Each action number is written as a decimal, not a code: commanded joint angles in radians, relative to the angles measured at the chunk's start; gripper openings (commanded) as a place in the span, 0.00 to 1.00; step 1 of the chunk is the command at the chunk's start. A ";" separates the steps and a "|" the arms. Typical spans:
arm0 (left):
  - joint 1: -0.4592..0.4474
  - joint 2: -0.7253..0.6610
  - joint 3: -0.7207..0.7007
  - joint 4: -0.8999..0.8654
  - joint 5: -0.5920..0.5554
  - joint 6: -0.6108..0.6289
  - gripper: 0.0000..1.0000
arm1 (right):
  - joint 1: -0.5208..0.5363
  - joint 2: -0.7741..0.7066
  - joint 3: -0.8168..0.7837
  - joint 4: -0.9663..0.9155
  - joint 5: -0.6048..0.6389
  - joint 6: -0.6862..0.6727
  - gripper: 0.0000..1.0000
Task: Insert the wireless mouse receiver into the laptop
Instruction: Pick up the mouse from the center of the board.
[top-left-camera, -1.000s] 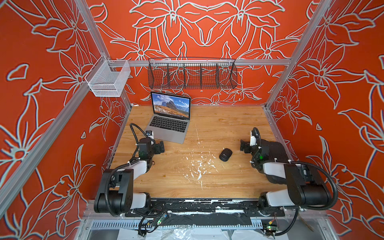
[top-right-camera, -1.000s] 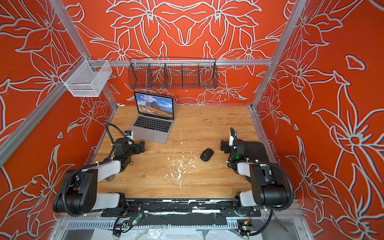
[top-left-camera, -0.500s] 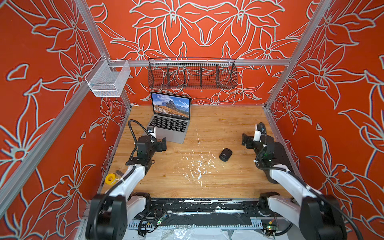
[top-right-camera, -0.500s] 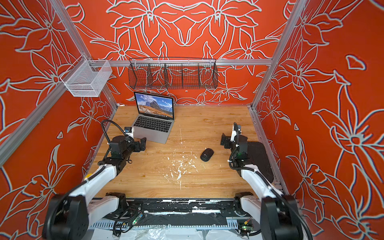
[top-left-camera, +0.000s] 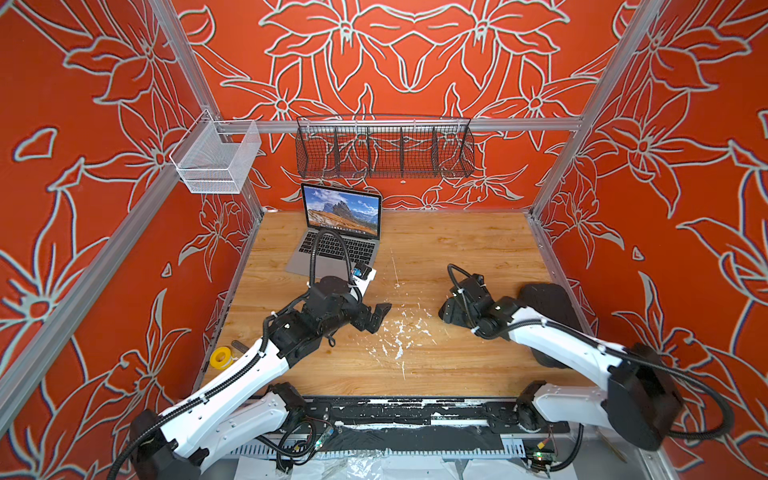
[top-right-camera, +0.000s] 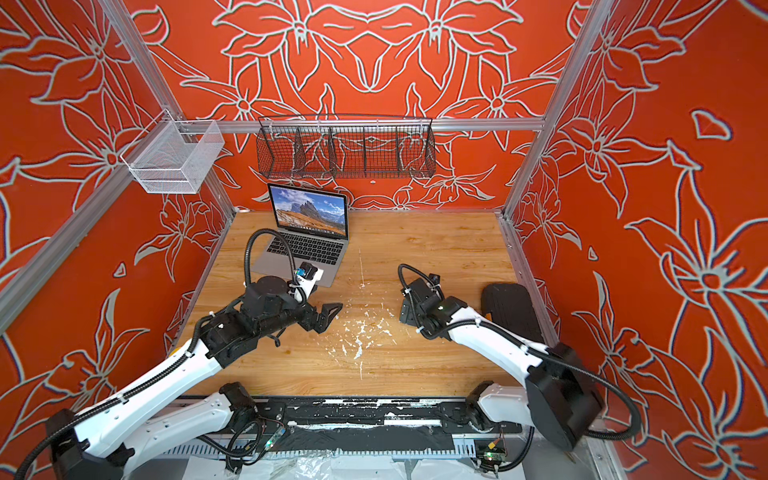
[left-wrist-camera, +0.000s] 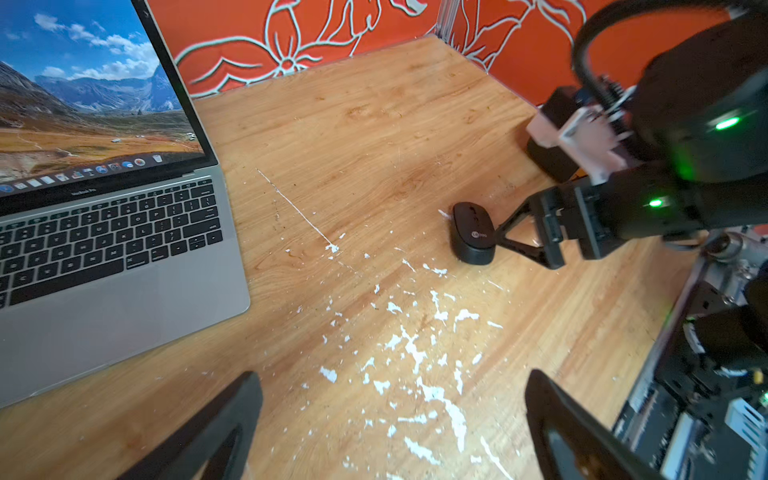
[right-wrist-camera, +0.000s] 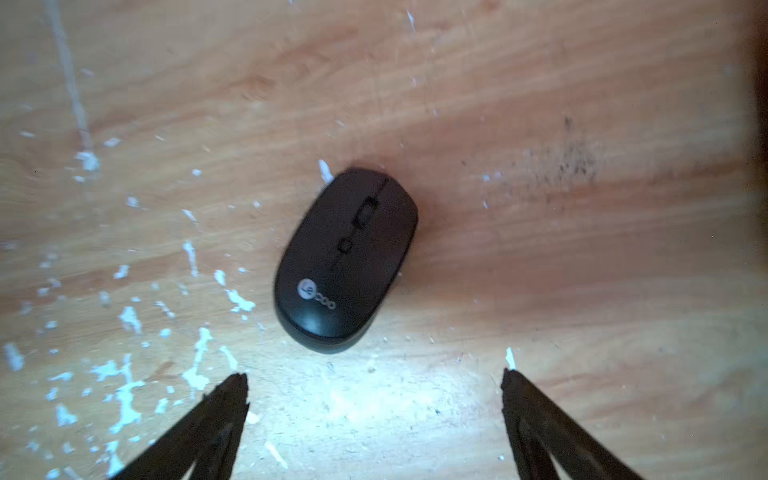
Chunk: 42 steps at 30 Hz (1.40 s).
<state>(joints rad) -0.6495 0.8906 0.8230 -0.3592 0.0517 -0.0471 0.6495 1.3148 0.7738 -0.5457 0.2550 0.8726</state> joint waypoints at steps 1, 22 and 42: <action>-0.006 -0.037 0.038 -0.191 0.026 0.074 0.97 | 0.025 0.074 0.072 -0.040 0.059 0.106 0.97; -0.006 -0.064 -0.091 -0.121 0.139 0.252 0.97 | 0.016 0.426 0.160 0.116 0.080 0.090 0.80; -0.209 0.023 -0.166 -0.064 0.159 0.827 0.97 | -0.036 0.050 0.151 -0.046 -1.091 -0.863 0.36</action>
<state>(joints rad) -0.8371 0.9146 0.6575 -0.4255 0.2283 0.5854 0.6094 1.4120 0.8852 -0.4641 -0.4973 0.2398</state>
